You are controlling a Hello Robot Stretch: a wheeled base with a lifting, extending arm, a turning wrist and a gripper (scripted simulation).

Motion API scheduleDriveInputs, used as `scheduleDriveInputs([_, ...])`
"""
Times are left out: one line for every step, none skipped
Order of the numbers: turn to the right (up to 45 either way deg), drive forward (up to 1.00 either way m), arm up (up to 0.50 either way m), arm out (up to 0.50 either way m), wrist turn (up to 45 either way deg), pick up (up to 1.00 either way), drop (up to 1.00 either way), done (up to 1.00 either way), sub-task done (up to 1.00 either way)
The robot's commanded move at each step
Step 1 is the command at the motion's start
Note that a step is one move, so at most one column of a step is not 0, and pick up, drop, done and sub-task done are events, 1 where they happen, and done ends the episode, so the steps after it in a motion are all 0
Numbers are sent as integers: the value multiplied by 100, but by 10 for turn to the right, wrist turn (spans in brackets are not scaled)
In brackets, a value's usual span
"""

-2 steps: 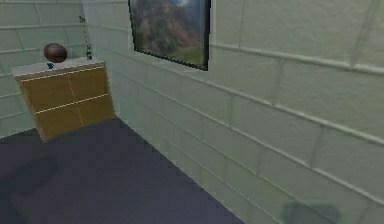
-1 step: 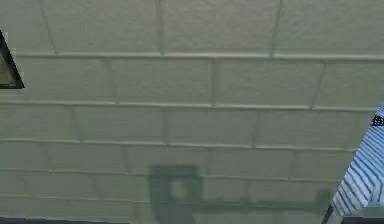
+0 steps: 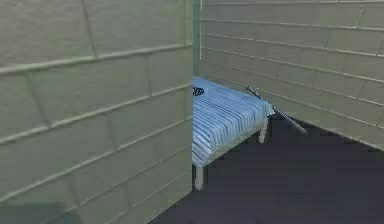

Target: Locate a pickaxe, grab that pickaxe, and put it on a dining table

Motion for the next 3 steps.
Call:
scheduleDriveInputs([450,0,0,0,0,0,0,0,0])
scheduleDriveInputs([30,0,0,0,0,0,0,0,0])
scheduleDriveInputs([0,20,0,0,0,0,0,0,0])
